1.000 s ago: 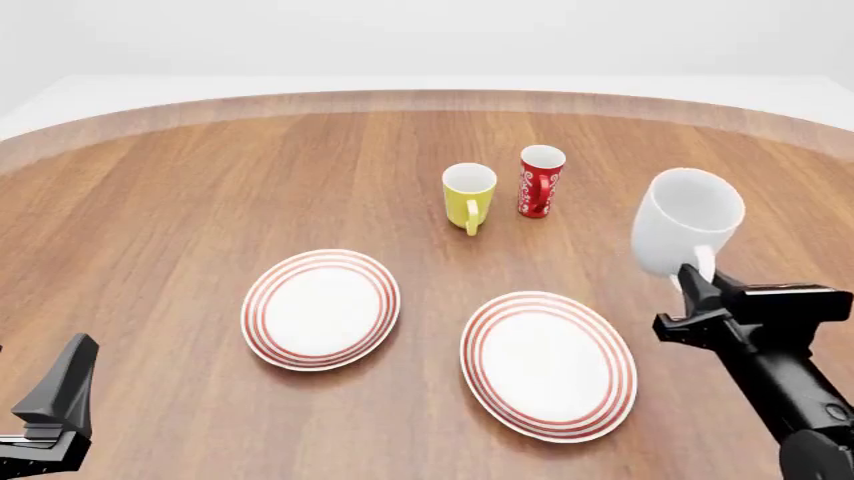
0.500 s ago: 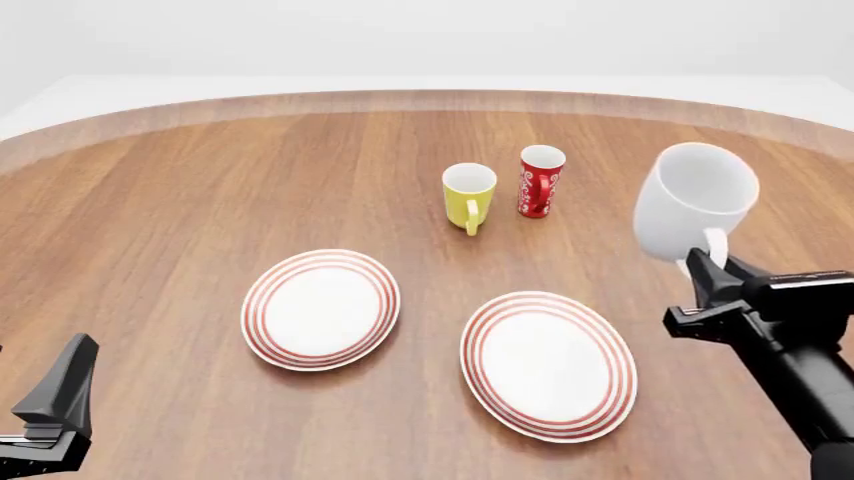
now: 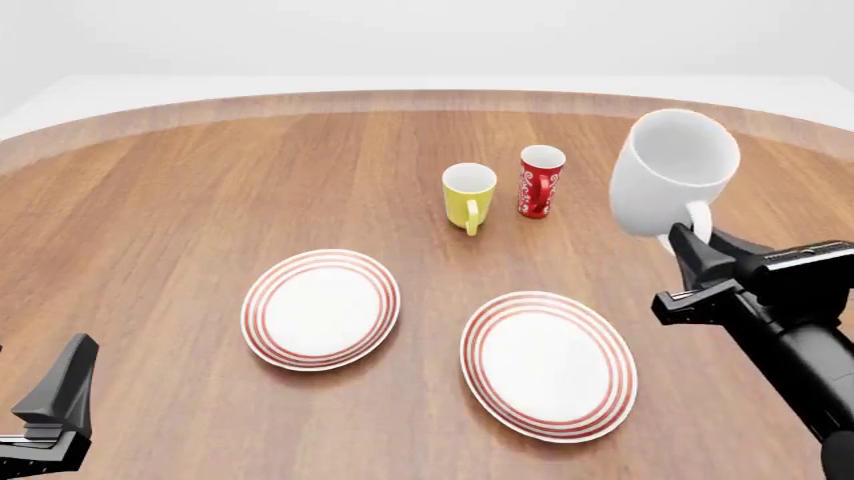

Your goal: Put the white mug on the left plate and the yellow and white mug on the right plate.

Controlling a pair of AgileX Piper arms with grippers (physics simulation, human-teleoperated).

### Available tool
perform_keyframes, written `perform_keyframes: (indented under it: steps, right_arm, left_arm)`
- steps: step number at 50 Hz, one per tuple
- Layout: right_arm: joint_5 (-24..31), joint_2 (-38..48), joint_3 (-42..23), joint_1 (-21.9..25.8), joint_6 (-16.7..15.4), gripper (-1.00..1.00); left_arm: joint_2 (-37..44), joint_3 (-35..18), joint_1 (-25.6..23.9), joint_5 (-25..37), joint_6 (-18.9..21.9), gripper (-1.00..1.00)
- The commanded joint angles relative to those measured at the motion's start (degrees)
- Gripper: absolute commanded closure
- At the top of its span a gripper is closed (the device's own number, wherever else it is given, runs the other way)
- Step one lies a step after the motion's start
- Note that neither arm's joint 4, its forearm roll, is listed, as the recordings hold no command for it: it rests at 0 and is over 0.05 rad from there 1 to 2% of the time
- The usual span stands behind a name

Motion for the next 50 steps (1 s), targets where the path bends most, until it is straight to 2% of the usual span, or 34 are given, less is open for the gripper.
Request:
perform_keyframes:
  steps: [1, 27, 50]
  right_arm:
    - [2.16, -1.42, -2.25, 3.07, -0.29, 1.00]
    - [4.50, -1.32, -5.93, 10.39, -0.83, 1.00]
    - [4.27, 3.68, -9.66, 17.11, -0.99, 1.00]
  left_arm:
    - [0.00, 0.00, 0.00, 0.00, 0.00, -1.00]
    - [0.00, 0.00, 0.00, 0.00, 0.00, -1.00]
    - [0.00, 0.00, 0.00, 0.00, 0.00, -1.00]
